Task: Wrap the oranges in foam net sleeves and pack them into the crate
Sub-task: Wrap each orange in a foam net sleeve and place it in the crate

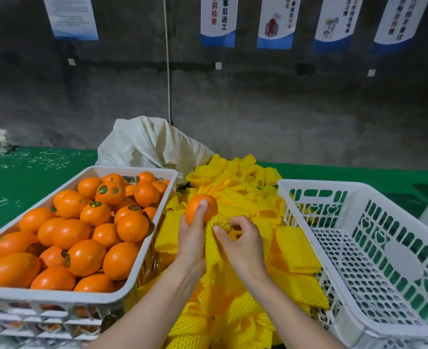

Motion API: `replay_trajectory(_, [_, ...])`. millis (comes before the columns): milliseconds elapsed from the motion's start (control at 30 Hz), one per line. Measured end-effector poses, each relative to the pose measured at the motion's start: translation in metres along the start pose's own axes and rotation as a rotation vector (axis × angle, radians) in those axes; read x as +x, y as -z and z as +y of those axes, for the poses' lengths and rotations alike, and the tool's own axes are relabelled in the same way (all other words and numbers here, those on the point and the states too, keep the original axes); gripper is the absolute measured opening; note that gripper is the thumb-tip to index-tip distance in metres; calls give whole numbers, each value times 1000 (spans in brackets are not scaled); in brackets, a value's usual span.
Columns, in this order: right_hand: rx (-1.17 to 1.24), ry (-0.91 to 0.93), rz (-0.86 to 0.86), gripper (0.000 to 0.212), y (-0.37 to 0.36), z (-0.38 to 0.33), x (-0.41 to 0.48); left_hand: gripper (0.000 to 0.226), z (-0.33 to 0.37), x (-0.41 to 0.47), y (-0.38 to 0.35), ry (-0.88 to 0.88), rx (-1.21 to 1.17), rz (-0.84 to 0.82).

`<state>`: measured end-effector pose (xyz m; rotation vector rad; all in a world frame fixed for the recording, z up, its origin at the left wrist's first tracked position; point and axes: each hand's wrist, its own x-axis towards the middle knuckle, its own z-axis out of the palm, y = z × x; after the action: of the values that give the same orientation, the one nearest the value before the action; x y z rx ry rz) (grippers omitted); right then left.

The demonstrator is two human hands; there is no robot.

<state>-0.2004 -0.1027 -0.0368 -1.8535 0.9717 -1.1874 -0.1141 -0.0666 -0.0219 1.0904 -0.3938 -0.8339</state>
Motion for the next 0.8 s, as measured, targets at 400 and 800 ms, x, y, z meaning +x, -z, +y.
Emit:
replay_trajectory(400, [820, -232, -482, 16, 52, -11, 10, 53, 11, 0, 20, 148, -291, -325])
replay_trajectory(800, [298, 95, 51, 23, 37, 3, -4, 39, -9, -21, 3, 298, -466, -287])
